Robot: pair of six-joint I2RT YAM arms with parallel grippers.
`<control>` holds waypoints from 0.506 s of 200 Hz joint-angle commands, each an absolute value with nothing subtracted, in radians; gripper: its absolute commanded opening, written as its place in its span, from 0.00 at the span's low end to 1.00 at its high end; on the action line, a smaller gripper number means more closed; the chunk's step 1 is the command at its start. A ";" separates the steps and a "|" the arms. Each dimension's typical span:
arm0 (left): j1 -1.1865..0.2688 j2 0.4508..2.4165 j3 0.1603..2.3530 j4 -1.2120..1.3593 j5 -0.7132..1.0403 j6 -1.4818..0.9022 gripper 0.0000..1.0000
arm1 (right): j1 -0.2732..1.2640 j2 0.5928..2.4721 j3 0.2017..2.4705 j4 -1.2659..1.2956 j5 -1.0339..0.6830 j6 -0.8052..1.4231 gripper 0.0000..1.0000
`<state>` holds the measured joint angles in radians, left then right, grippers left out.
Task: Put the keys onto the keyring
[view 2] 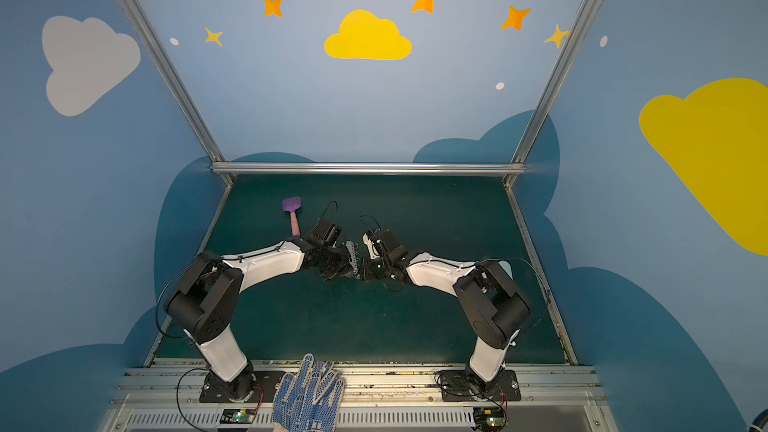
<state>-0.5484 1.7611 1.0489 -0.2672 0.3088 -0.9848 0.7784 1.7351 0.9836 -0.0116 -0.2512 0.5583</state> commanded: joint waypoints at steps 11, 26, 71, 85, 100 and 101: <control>-0.549 1.739 1.071 -0.273 0.309 -0.991 0.04 | 0.787 1.759 1.014 -0.053 -0.225 0.539 0.00; -0.549 1.738 1.071 -0.274 0.306 -0.991 0.04 | 0.795 1.766 1.030 -0.082 -0.205 0.527 0.00; -0.551 1.737 1.072 -0.275 0.305 -0.991 0.04 | 0.810 1.778 1.048 -0.113 -0.174 0.517 0.00; -0.551 1.738 1.072 -0.275 0.307 -0.992 0.04 | 0.811 1.784 1.057 -0.123 -0.166 0.513 0.00; -0.551 1.739 1.072 -0.275 0.305 -0.992 0.04 | 0.816 1.790 1.070 -0.141 -0.157 0.505 0.00; -0.551 1.739 1.072 -0.275 0.305 -0.992 0.04 | 0.817 1.791 1.071 -0.142 -0.157 0.505 0.00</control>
